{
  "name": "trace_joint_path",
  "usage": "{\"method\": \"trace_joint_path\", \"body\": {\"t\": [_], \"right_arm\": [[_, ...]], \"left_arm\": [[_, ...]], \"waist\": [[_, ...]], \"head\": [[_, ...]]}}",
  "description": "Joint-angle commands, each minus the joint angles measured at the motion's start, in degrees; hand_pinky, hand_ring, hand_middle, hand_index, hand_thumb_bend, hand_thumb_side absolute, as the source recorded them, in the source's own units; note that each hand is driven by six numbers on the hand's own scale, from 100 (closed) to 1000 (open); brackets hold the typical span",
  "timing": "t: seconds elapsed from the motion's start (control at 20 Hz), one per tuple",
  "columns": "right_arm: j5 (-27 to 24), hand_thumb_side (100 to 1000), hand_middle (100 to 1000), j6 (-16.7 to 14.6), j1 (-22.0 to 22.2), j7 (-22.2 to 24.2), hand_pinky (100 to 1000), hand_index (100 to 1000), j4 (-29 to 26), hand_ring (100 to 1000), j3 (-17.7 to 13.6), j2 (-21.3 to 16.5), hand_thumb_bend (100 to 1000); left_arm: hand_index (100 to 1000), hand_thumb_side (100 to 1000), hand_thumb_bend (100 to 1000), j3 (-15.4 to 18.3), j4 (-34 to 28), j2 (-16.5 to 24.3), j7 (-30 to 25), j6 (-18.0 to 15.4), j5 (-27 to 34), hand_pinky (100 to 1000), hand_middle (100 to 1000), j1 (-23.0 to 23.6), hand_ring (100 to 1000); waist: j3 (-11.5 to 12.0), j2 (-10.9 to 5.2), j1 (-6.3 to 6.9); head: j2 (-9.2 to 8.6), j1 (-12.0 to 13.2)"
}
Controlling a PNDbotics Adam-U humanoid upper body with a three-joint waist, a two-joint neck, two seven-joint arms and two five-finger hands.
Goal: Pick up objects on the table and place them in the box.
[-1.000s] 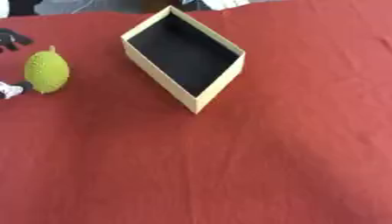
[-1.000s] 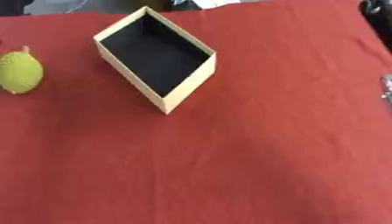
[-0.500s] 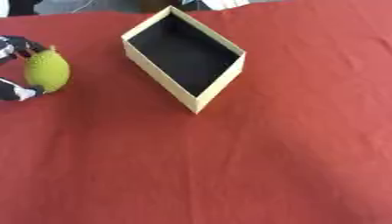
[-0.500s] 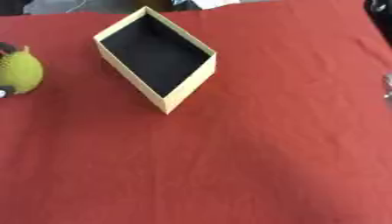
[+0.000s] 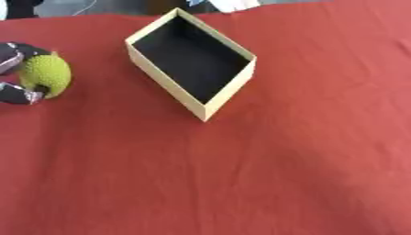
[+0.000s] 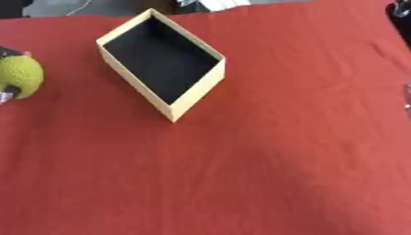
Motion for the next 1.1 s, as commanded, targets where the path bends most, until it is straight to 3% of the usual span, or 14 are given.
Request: {"method": "trace_joint_path", "body": {"t": [0.05, 0.15, 0.35, 0.8, 1.1], "right_arm": [[-0.4, 591, 668, 0.0, -0.6, 0.0, 797, 806, -1.1, 767, -0.5, -0.9, 100], [-0.4, 592, 668, 0.0, -0.4, -0.1, 797, 806, -1.1, 767, -0.5, -0.9, 100], [-0.3, 593, 668, 0.2, -0.1, -0.2, 797, 806, -1.1, 767, -0.6, -0.9, 100], [-0.3, 593, 668, 0.2, 0.2, -0.5, 798, 807, -1.1, 768, -0.8, -1.1, 100], [-0.4, 591, 668, 0.0, -0.4, -0.4, 798, 807, -1.1, 768, -0.7, -1.0, 100]], "left_arm": [[809, 100, 182, 0.5, 0.7, 0.8, 3.6, -0.5, -2.9, 695, 665, -0.7, 691], [793, 100, 100, 0.4, 0.3, 0.9, 4.0, -1.3, -2.4, 680, 653, -0.4, 677], [770, 100, 100, 0.0, -3.6, 1.9, 2.5, -3.1, 0.5, 656, 626, 0.6, 647], [740, 100, 100, 0.6, -18.0, 3.8, 1.5, -3.2, 5.4, 641, 591, 1.0, 616], [732, 100, 100, -1.8, -27.3, 0.4, 0.3, -4.8, 6.4, 637, 580, -3.1, 605]], "waist": [[0.0, -0.99, -0.12], [0.0, -0.98, -0.09], [0.2, -1.01, 0.01], [0.7, -1.19, 0.03], [0.9, -1.31, -0.10]], "head": [[-0.39, 0.0], [-0.22, 0.0], [-0.08, -0.2], [0.32, -0.8], [0.57, -0.8]]}}
